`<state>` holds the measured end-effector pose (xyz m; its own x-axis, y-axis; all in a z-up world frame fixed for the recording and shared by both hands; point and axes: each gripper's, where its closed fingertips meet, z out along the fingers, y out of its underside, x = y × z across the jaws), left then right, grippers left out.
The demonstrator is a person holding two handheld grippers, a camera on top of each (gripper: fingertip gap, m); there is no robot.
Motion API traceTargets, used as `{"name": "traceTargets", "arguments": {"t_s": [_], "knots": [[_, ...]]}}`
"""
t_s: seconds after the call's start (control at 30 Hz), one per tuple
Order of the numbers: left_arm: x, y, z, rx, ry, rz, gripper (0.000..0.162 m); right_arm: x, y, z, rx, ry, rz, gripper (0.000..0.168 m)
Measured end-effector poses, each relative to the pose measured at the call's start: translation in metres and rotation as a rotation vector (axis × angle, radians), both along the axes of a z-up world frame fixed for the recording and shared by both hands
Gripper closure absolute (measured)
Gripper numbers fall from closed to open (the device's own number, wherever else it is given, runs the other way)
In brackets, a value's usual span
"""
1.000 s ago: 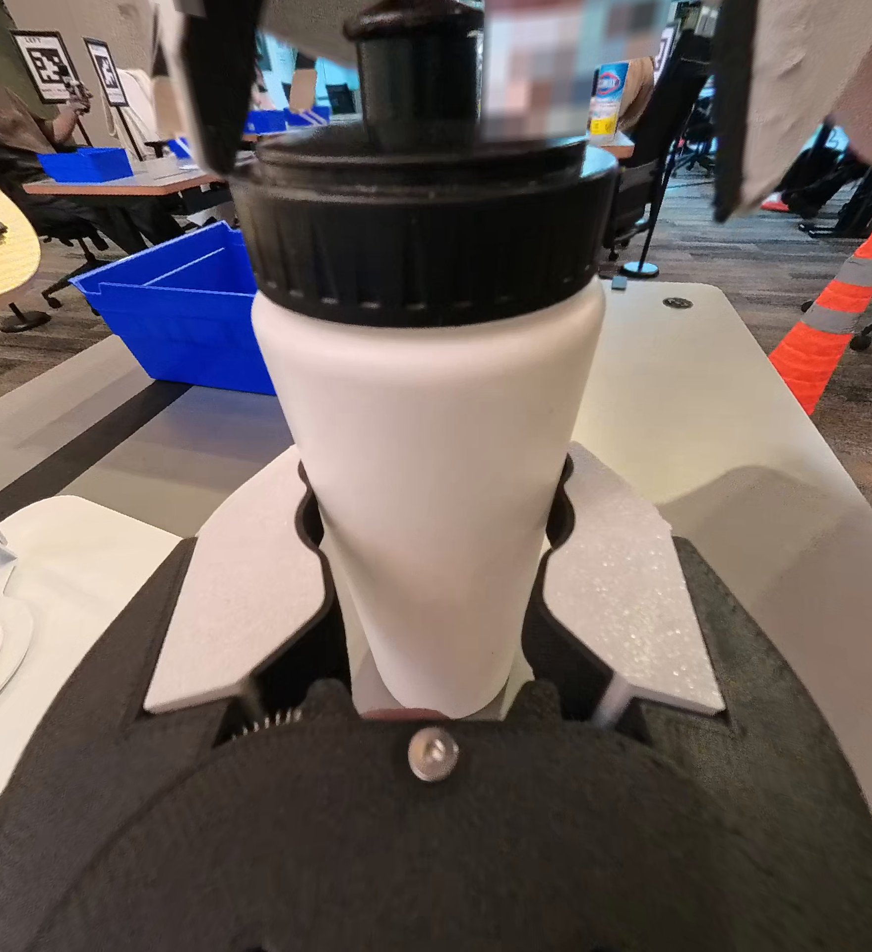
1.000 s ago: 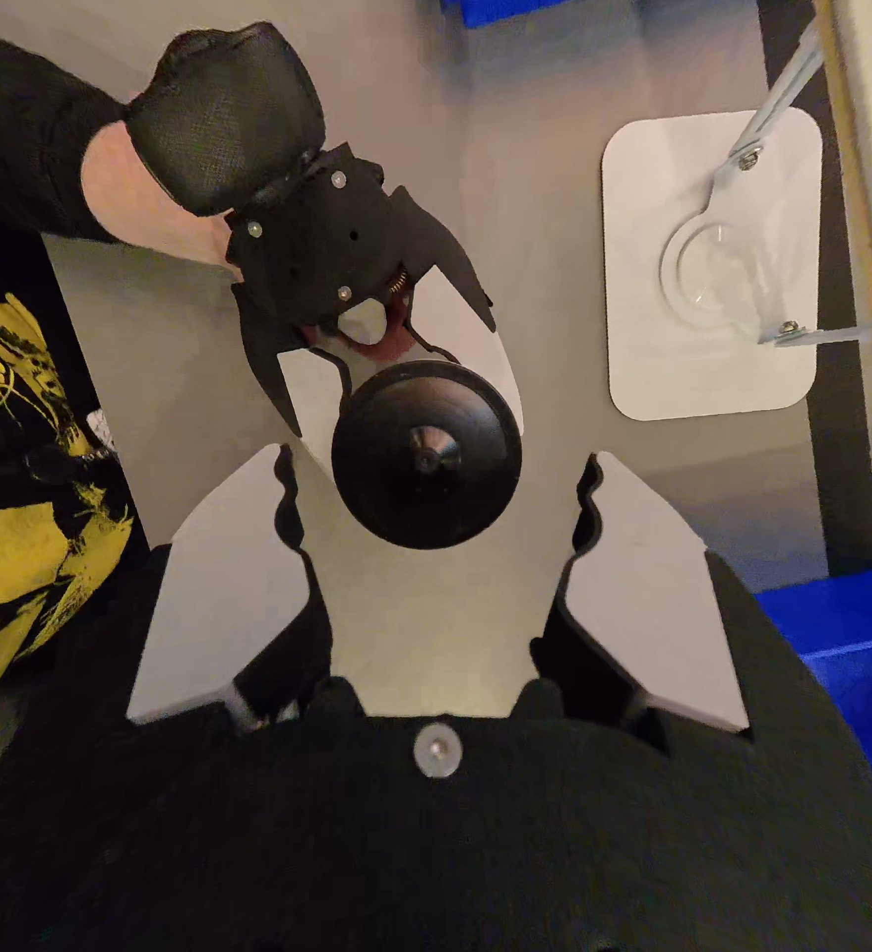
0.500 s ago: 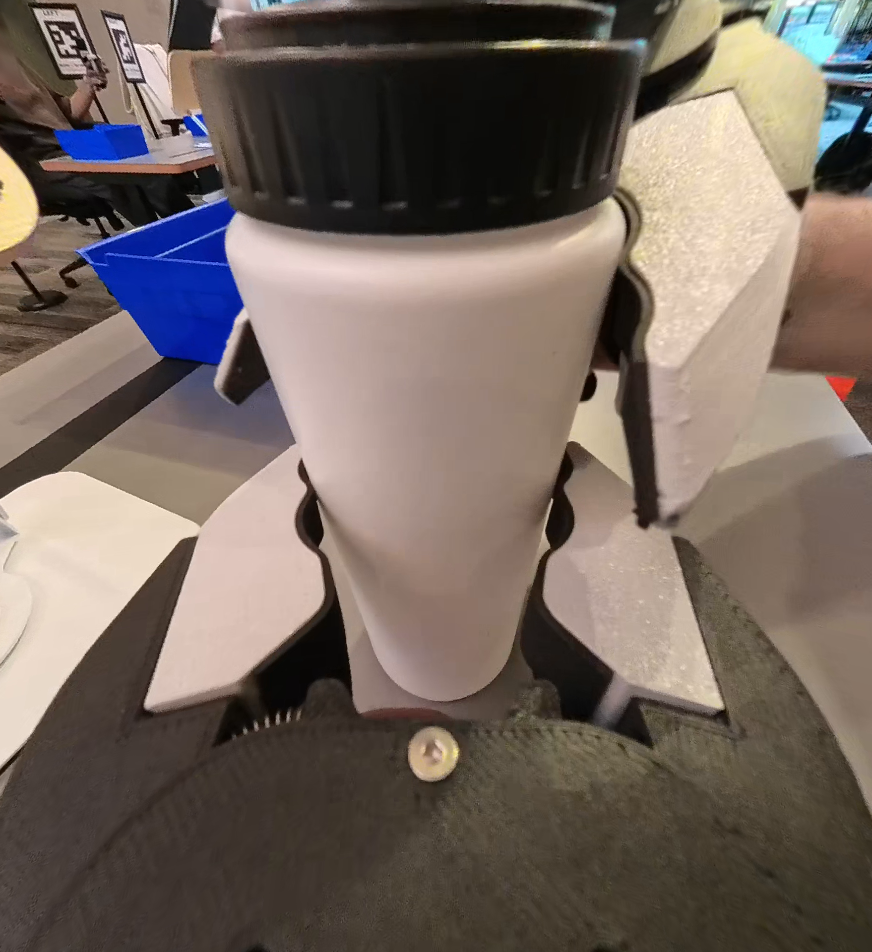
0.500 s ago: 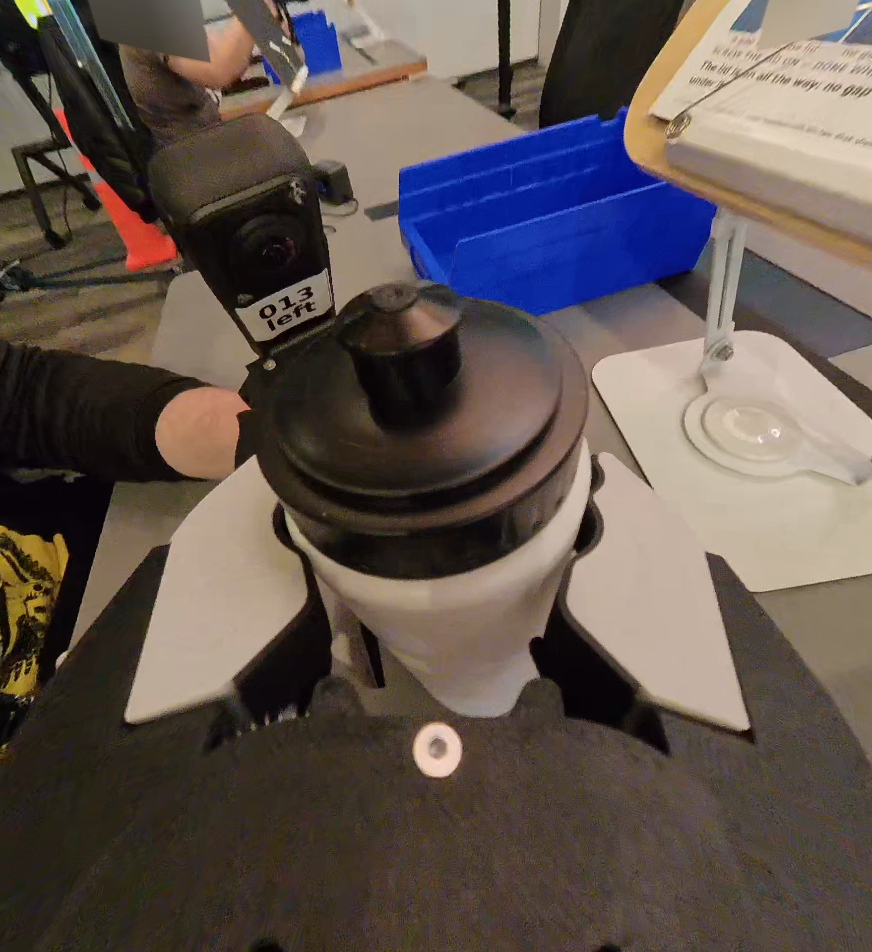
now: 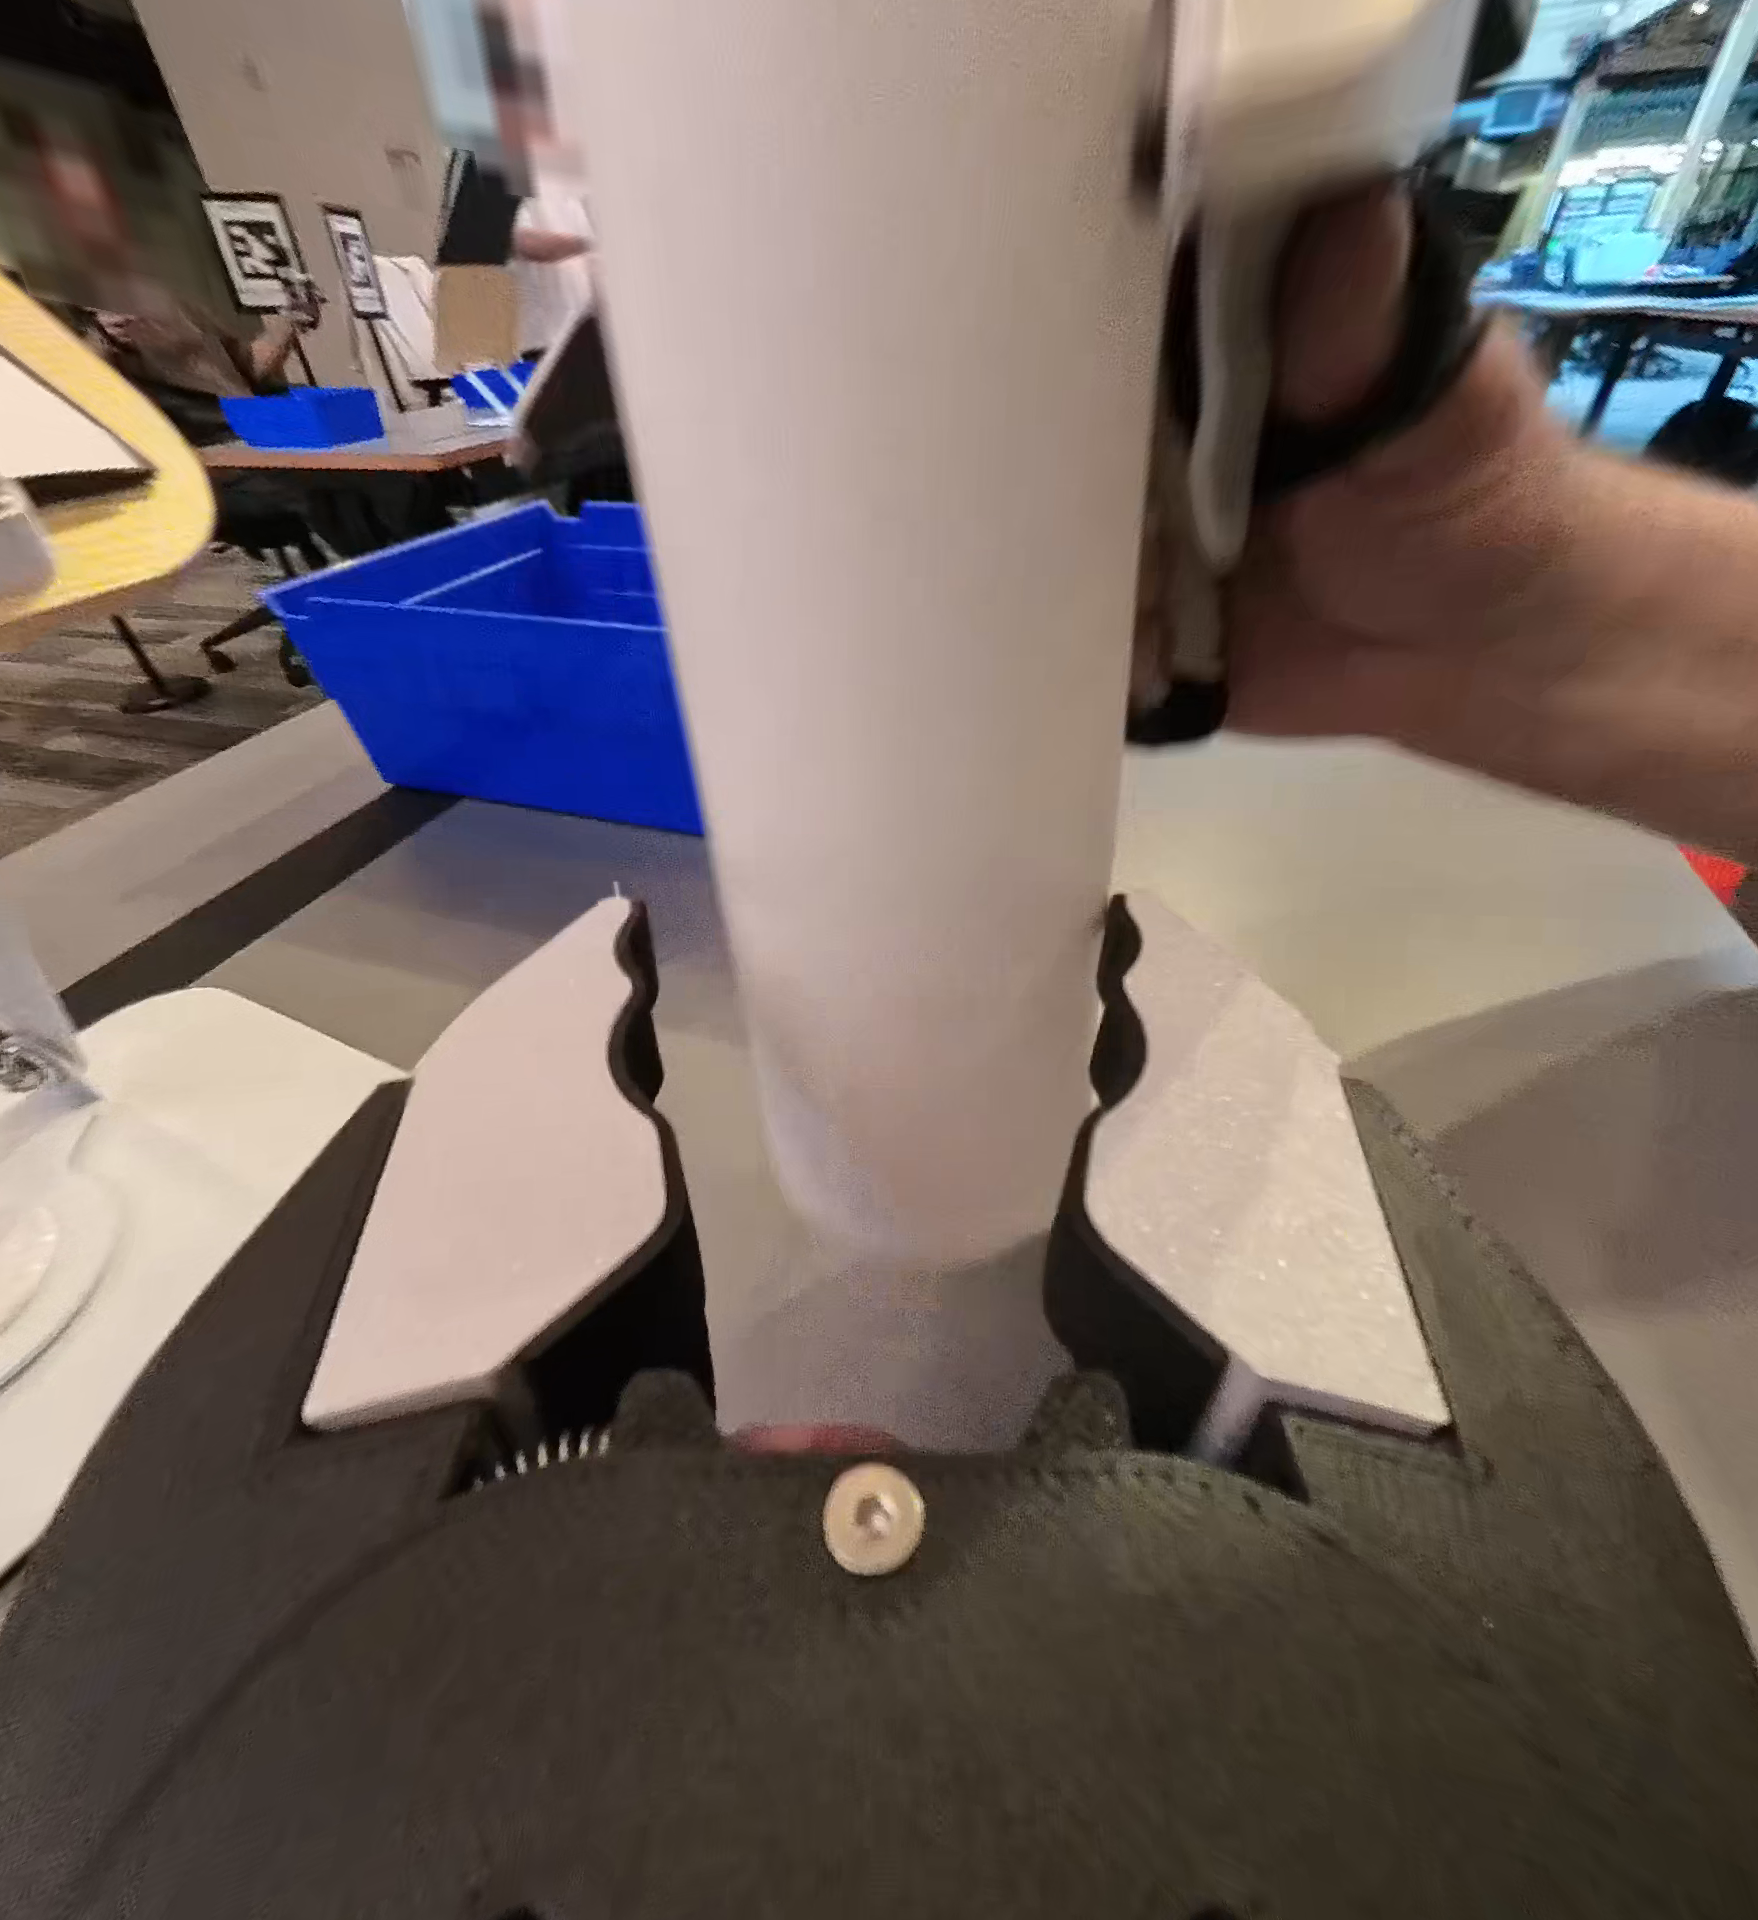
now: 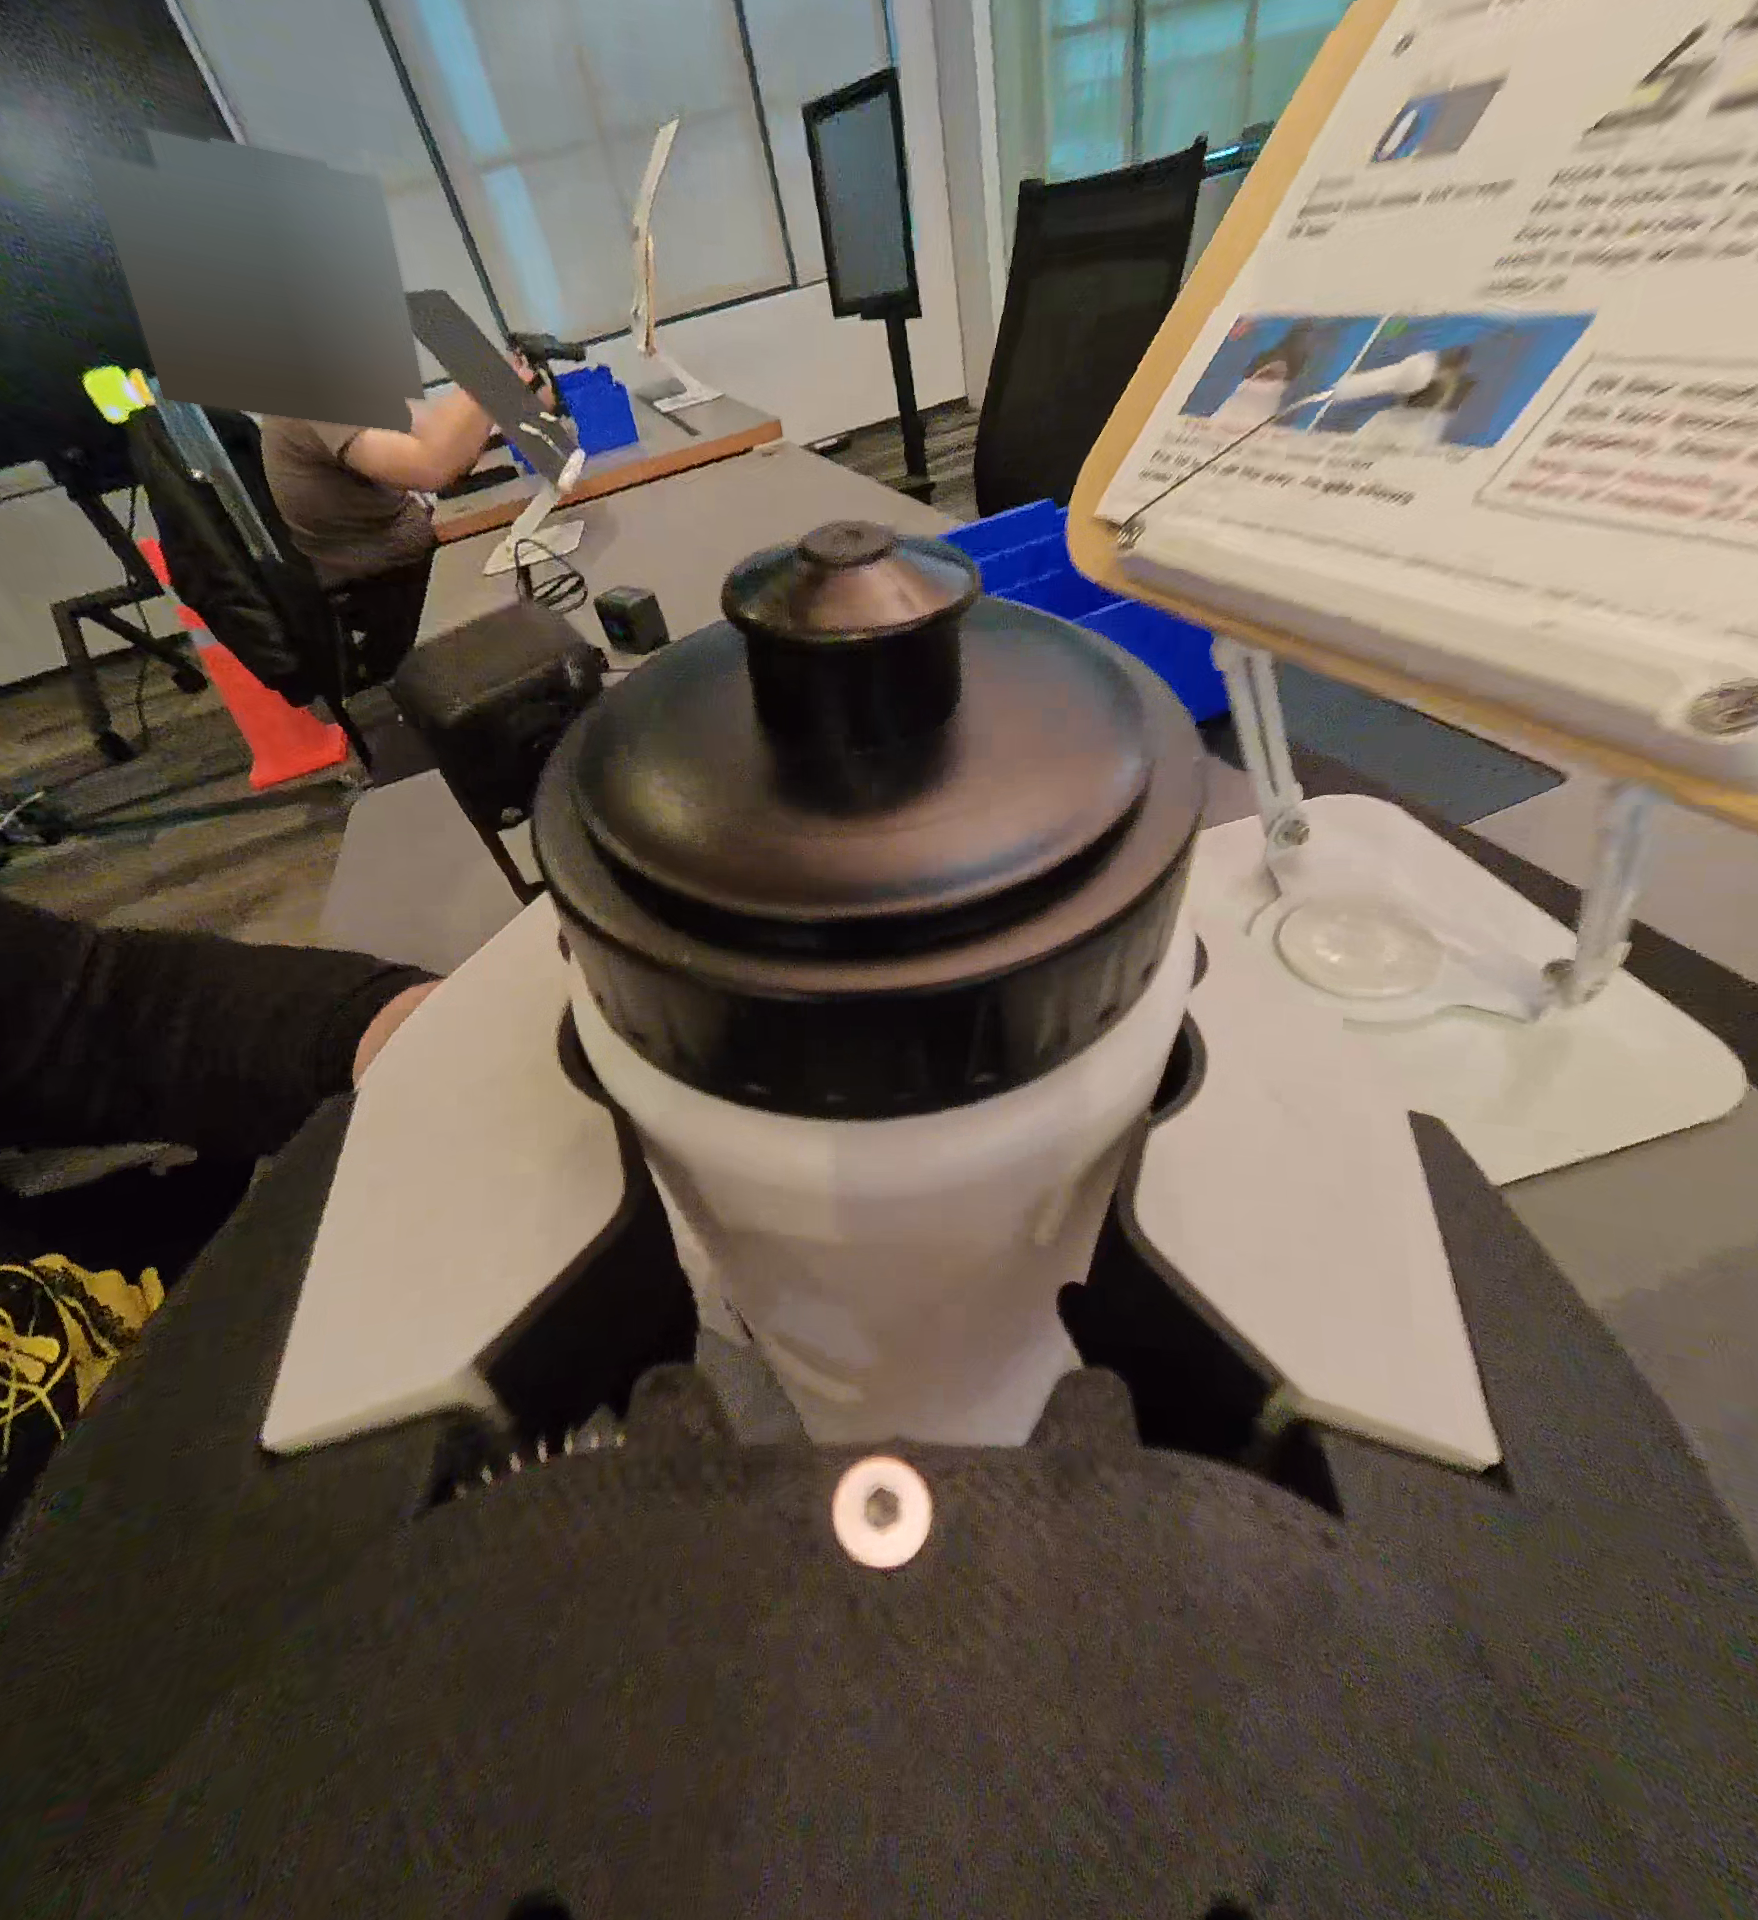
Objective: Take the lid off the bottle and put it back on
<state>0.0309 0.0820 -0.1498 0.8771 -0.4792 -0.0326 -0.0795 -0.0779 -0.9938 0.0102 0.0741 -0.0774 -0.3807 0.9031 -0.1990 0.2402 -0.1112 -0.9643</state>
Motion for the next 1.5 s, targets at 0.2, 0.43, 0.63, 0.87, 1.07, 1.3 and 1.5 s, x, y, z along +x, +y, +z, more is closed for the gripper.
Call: {"name": "traceTargets", "arguments": {"t_s": [0.2, 0.43, 0.63, 0.87, 1.07, 1.3, 1.5], "knots": [[-0.028, 0.012, -0.019, -0.058, -0.028, 0.114, 0.102, 0.029, 0.123, 0.075, 0.074, -0.110, -0.253, 0.066], [-0.031, 0.016, -0.027, -0.088, -0.027, 0.122, 0.120, 0.035, 0.271, 0.035, 0.020, -0.485, -0.519, 0.066], [-0.031, 0.016, -0.027, -0.092, -0.036, 0.118, 0.120, 0.031, 0.315, -0.064, -0.124, -0.777, -0.535, 0.065], [-0.033, 0.018, -0.028, -0.108, -0.056, 0.115, 0.117, 0.028, 0.343, -0.122, -0.262, -0.888, -0.580, 0.066], [-0.033, 0.018, -0.029, -0.117, -0.069, 0.111, 0.115, 0.032, 0.347, -0.145, -0.299, -0.956, -0.583, 0.077], [-0.033, 0.019, -0.029, -0.124, -0.073, 0.106, 0.115, 0.035, 0.316, -0.092, -0.175, -0.741, -0.554, 0.081], [-0.036, 0.019, -0.028, -0.113, -0.068, 0.128, 0.111, 0.077, 0.280, -0.051, 0.059, -0.538, -0.662, 0.074]]}}
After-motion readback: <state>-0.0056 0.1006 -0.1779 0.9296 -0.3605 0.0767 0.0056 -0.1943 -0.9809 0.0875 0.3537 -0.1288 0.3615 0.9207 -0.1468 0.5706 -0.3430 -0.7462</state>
